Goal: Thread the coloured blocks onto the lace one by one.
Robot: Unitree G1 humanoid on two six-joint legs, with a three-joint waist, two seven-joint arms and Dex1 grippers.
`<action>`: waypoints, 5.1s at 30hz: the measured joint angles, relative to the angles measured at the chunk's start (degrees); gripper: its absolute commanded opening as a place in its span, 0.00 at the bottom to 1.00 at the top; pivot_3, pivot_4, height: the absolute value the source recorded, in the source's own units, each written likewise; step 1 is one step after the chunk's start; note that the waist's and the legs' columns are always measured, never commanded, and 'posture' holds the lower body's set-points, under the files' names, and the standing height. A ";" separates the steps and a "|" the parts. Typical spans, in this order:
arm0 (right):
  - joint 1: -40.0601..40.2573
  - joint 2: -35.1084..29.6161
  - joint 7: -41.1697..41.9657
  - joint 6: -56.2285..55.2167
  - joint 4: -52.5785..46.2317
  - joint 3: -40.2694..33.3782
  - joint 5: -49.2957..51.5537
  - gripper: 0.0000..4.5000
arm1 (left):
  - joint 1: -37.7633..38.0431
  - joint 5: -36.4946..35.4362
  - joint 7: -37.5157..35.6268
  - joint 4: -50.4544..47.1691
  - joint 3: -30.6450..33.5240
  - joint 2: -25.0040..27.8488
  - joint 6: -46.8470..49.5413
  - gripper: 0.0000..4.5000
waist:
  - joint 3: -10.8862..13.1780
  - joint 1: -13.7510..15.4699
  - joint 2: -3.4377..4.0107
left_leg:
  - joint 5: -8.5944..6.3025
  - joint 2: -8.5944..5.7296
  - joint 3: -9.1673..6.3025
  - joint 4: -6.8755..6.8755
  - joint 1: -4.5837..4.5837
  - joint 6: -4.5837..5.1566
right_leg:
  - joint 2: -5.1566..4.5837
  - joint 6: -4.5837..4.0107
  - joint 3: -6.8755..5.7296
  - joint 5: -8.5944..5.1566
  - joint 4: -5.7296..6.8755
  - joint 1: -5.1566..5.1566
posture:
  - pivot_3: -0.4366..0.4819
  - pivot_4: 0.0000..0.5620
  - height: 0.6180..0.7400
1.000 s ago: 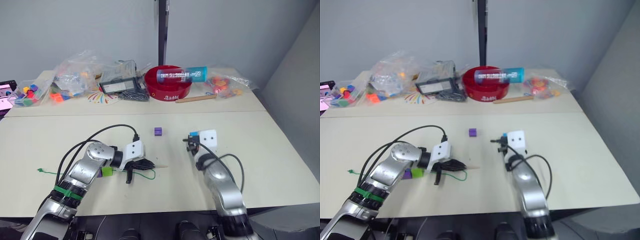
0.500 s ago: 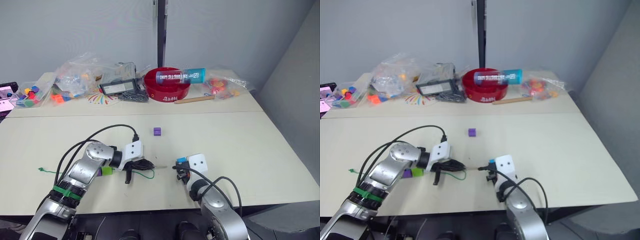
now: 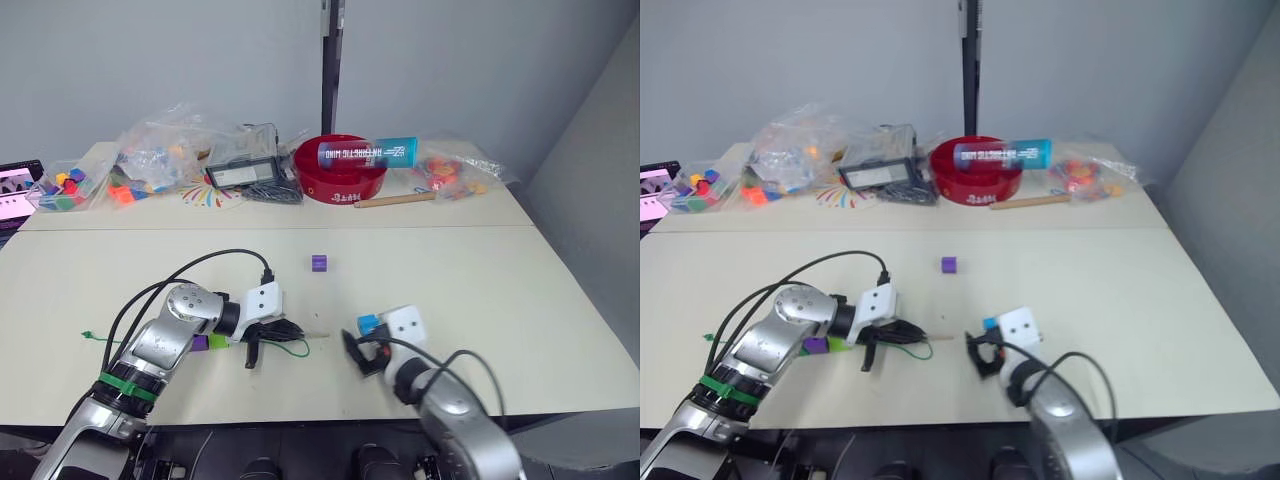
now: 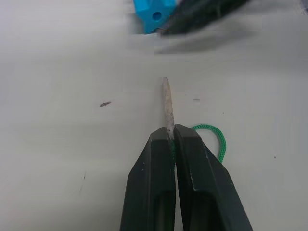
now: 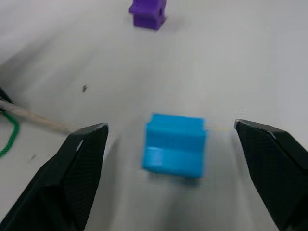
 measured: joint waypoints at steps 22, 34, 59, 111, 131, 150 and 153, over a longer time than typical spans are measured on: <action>-34.74 -23.32 58.91 -37.24 50.14 11.52 -1.00 1.00 | 4.14 -2.12 1.73 -9.23 1.39 0.09 5.57 0.00 | 0.14 0.67 -0.04 | -0.03 -0.01 0.11 0.04 -0.05 0.05 | -0.07 0.03 0.02 0.02 -0.05 0.00 | 0.48 0.27 0.92; -36.14 -19.70 61.75 -44.41 57.66 11.39 -2.80 0.30 | 5.28 -2.46 2.79 -12.51 1.88 0.76 8.42 0.00 | 0.14 0.47 -0.04 | -0.02 0.00 0.13 0.04 0.06 0.04 | -0.05 0.01 0.03 0.03 0.03 0.03 | 0.48 0.27 0.92; -30.80 -18.92 57.65 -32.20 45.08 10.32 -2.85 0.30 | 1.28 0.05 5.06 -11.43 -1.68 -2.16 8.55 0.00 | 0.14 0.55 -0.04 | -0.02 -0.01 0.12 0.05 0.05 0.04 | -0.05 0.01 0.03 0.03 0.05 0.03 | 0.48 0.27 0.92; -29.11 -18.25 54.30 -23.47 37.32 11.52 -3.89 0.30 | -0.80 3.18 7.15 -9.96 -6.50 -5.54 9.82 0.00 | 0.14 0.61 -0.04 | -0.02 -0.02 0.11 0.07 0.04 0.04 | -0.05 0.01 0.02 0.03 0.07 0.03 | 0.48 0.27 0.92; -28.83 -16.91 52.23 -22.02 36.07 12.06 -4.49 0.30 | -3.36 1.95 2.70 -6.95 -6.24 -6.47 9.55 0.57 | 0.14 0.53 -0.04 | -0.02 -0.02 0.10 0.11 0.04 0.04 | -0.04 0.01 0.02 0.03 0.08 0.03 | 0.48 0.27 0.92; -28.51 -19.06 53.67 -22.06 35.12 12.15 -4.28 0.30 | 0.67 2.64 4.31 -5.80 -4.55 -3.80 8.19 0.49 | 0.14 0.90 -0.03 | -0.02 -0.04 0.10 0.13 0.04 0.04 | -0.07 0.02 0.02 0.03 0.06 0.07 | 0.48 0.27 0.92; -28.43 -19.19 53.68 -21.64 34.84 12.15 -4.20 0.30 | 0.67 2.62 5.00 -5.29 -4.56 -4.60 7.94 0.27 | 0.14 0.88 -0.03 | -0.02 -0.04 0.10 0.14 0.04 0.04 | -0.07 0.02 0.02 0.03 0.07 0.07 | 0.48 0.27 0.92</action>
